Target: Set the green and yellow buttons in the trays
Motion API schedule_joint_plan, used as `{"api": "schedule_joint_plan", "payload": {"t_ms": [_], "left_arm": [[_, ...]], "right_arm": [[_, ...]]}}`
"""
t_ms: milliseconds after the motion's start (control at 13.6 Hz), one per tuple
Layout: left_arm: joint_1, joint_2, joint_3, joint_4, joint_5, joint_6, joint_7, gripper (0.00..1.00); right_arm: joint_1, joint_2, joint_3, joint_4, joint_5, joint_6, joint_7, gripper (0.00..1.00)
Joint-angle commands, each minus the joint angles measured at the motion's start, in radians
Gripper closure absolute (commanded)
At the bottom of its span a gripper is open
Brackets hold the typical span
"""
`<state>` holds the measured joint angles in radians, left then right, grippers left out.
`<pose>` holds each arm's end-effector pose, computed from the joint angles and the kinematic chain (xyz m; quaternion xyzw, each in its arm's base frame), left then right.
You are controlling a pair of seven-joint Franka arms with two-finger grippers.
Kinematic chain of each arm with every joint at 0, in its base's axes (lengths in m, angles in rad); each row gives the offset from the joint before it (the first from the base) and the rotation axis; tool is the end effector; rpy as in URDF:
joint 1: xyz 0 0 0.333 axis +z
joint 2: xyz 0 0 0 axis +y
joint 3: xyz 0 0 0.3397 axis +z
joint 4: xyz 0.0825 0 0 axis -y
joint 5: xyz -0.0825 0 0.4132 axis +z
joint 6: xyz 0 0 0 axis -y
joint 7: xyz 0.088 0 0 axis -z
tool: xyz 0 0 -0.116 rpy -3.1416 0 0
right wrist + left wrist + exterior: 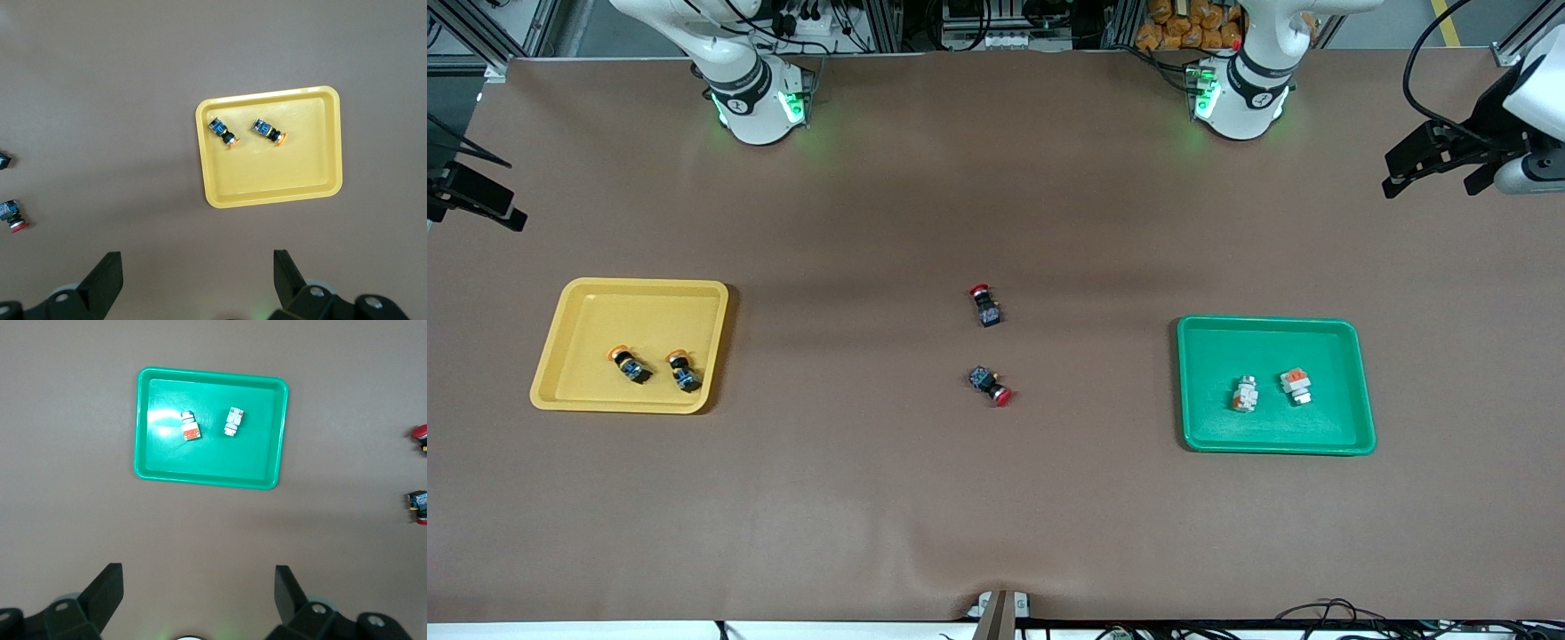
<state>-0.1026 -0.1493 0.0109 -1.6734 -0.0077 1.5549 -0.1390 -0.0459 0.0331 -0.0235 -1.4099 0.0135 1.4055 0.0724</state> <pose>0.5292 -0.0491 0.6697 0.9996 0.0235 0.0148 0.0064 0.5753 -0.0380 0.6851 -0.9974 0.0698 0.0188 0.0063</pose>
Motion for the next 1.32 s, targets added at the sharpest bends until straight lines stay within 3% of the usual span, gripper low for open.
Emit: {"api": "schedule_joint_plan", "payload": {"t_ms": [0, 1250], "left_arm": [[0.003, 0.010, -0.003, 0.030, -0.009, -0.013, -0.011, 0.00], [-0.026, 0.013, -0.006, 0.029, -0.001, -0.032, 0.073, 0.00]], "right_arm": [[0.001, -0.015, -0.001, -0.006, 0.005, -0.002, -0.003, 0.00], [0.006, -0.016, -0.001, -0.006, 0.005, -0.002, -0.003, 0.00]]}}
